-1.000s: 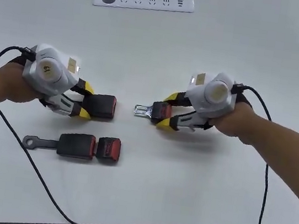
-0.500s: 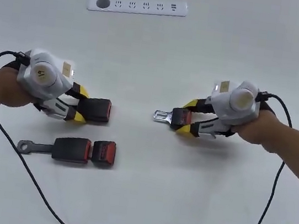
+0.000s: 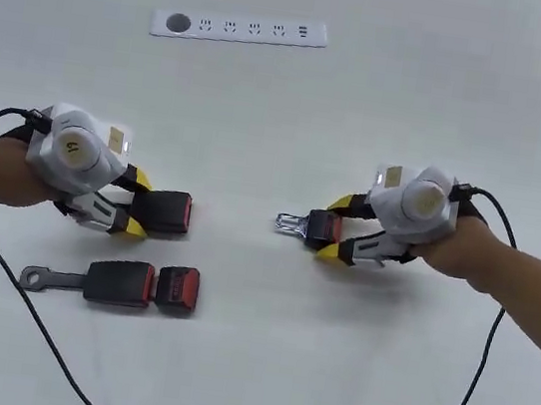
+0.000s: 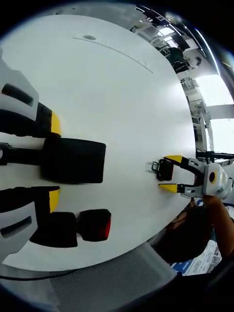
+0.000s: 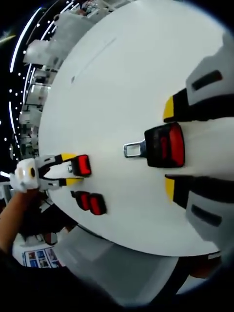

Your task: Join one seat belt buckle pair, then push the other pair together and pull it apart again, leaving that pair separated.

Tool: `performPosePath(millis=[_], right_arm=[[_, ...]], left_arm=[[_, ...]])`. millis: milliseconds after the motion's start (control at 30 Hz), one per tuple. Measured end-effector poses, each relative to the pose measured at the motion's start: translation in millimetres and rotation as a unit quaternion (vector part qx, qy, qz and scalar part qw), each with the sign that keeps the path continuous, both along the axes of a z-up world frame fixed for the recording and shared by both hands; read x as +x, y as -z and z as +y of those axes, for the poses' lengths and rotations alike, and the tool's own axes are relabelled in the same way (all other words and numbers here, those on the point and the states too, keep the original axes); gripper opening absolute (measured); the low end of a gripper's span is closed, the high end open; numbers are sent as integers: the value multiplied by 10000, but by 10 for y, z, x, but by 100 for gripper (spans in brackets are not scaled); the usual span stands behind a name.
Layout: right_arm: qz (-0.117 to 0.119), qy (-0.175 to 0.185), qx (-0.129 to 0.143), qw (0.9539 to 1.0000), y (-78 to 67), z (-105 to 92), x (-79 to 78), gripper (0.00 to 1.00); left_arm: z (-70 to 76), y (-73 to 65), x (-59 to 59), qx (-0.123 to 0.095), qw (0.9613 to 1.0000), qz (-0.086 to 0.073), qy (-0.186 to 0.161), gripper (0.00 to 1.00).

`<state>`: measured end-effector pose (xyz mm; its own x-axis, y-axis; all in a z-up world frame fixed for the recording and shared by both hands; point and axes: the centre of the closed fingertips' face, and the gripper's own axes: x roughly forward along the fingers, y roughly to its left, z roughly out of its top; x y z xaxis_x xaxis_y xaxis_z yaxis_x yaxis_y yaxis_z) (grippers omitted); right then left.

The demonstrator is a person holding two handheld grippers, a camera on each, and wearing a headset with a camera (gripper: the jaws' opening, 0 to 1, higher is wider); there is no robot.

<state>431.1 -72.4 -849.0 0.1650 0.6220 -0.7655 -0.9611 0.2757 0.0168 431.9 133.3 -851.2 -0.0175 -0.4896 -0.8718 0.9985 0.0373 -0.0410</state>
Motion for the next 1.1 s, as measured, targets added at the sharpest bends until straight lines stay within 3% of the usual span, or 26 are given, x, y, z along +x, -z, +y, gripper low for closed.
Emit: performPosePath(millis=[67, 133, 200, 333, 367, 433, 500, 600, 667, 700, 733, 767, 800, 867, 933, 967, 1033, 1067, 1100], right_arm=[[-186, 121, 53, 9997, -9, -4, 38, 56], [-162, 470, 221, 9985, -37, 10, 58, 66], [-197, 724, 312, 9967, -62, 11, 67, 73], [-360, 1240, 398, 9908, -92, -39, 79, 80], [-402, 1424, 525, 9876, -134, -26, 84, 81], [-488, 1709, 569, 9824, -187, -35, 85, 83], [-622, 1868, 565, 9788, -230, -35, 102, 84], [-791, 2238, 669, 9691, -328, -35, 77, 87], [-811, 2457, 817, 9625, -388, -13, 57, 87], [-825, 2497, 841, 9611, -402, -10, 56, 87], [-840, 2649, 927, 9561, -459, 0, 24, 87], [-822, 2748, 1019, 9526, -486, 17, 14, 88], [-863, 2833, 1077, 9490, -526, 24, -17, 89], [-902, 2873, 1075, 9475, -563, 46, -92, 91], [-970, 2859, 1110, 9469, -616, 87, -184, 92], [-972, 2858, 1116, 9468, -629, 100, -226, 92], [-964, 2857, 1179, 9461, -670, 133, -337, 94], [-1001, 2839, 1179, 9463, -692, 147, -383, 94], [-1101, 2755, 1147, 9481, -722, 165, -435, 95]], left_arm=[[-18, -50, 30, -89, 9996, -42, -264, 50], [-41, -131, 79, -288, 9976, -58, -621, 59], [-5, -204, 149, -374, 9948, -175, -930, 68], [97, -352, 213, -576, 9856, -411, -1537, 83], [132, -414, 234, -670, 9816, -523, -1711, 85], [181, -495, 228, -806, 9754, -562, -1971, 87], [262, -575, 240, -958, 9657, -629, -2328, 93], [446, -712, 261, -1180, 9445, -826, -2954, 96], [606, -747, 264, -1047, 9355, -1068, -3202, 97], [703, -761, 207, -976, 9294, -1051, -3401, 97], [701, -790, 162, -1145, 9232, -929, -3549, 97], [687, -861, 103, -1485, 9122, -783, -3738, 97], [710, -902, 64, -1587, 9074, -764, -3816, 96], [798, -976, 8, -1660, 8992, -912, -3945, 96], [850, -1057, -69, -1854, 8867, -941, -4129, 99], [856, -1120, -135, -2013, 8845, -976, -4094, 100], [903, -1170, -259, -2065, 8849, -1040, -4045, 100], [910, -1172, -315, -2059, 8876, -1053, -3983, 100], [905, -1164, -394, -2024, 8961, -1065, -3803, 100]])
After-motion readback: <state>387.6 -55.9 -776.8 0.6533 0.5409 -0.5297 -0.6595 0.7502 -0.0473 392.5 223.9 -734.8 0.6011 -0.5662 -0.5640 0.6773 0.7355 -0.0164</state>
